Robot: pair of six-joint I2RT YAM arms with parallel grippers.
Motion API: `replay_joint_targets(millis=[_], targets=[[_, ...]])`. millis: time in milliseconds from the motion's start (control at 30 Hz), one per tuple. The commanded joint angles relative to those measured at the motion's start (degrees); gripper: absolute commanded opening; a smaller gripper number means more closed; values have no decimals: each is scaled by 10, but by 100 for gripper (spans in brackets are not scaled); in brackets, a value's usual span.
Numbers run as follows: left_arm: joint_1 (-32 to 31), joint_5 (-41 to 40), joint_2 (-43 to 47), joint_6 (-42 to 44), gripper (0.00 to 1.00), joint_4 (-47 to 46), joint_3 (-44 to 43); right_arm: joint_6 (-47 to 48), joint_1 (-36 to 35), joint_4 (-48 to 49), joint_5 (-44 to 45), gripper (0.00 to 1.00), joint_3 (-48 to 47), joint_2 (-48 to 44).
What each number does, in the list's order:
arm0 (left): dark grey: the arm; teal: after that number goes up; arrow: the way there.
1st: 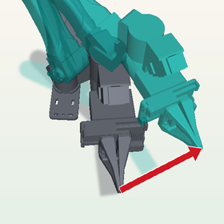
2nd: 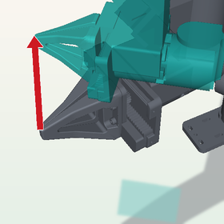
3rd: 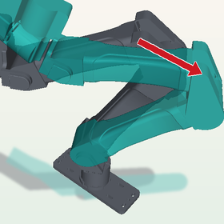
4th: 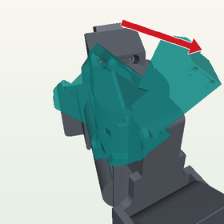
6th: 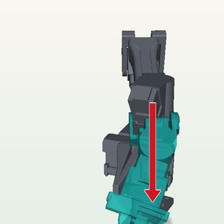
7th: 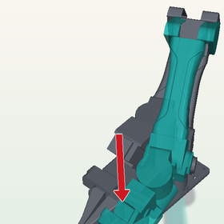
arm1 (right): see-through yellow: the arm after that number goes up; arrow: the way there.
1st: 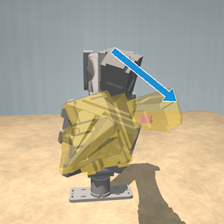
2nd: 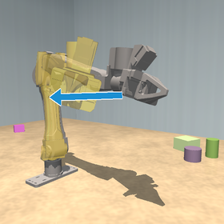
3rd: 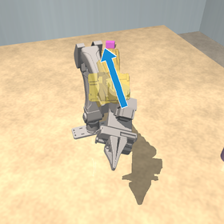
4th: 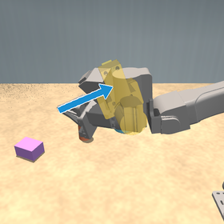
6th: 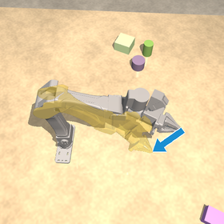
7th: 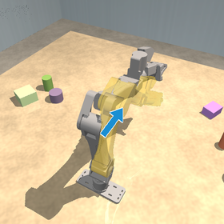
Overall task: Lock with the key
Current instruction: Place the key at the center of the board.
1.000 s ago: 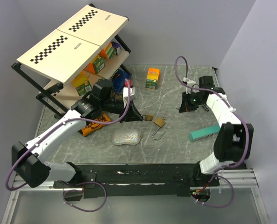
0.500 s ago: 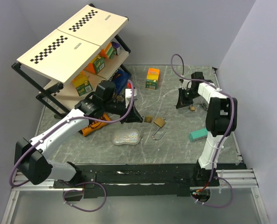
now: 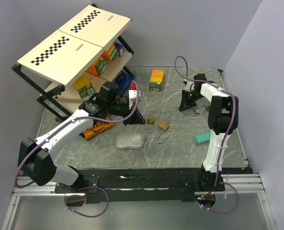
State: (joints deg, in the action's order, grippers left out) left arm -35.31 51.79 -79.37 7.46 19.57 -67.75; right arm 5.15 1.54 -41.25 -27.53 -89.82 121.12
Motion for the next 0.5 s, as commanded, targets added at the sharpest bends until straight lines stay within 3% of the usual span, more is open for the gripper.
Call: replay_joint_targets(millis=[0, 133, 267, 400, 467], targets=[[2, 22, -5, 11, 1, -18, -25, -7, 3, -11, 2, 13, -26, 10], [2, 19, -6, 5, 1, -22, -25, -3, 3, -21, -5, 30, -20, 5], [2, 14, -8, -4, 1, -18, -37, 11, 4, -25, -5, 40, -12, -20], [2, 2, -17, -19, 1, 8, -59, 47, 4, -28, -34, 52, 10, -101], [2, -5, -18, -40, 1, 10, -65, 74, 4, -19, -49, 64, 25, -140]])
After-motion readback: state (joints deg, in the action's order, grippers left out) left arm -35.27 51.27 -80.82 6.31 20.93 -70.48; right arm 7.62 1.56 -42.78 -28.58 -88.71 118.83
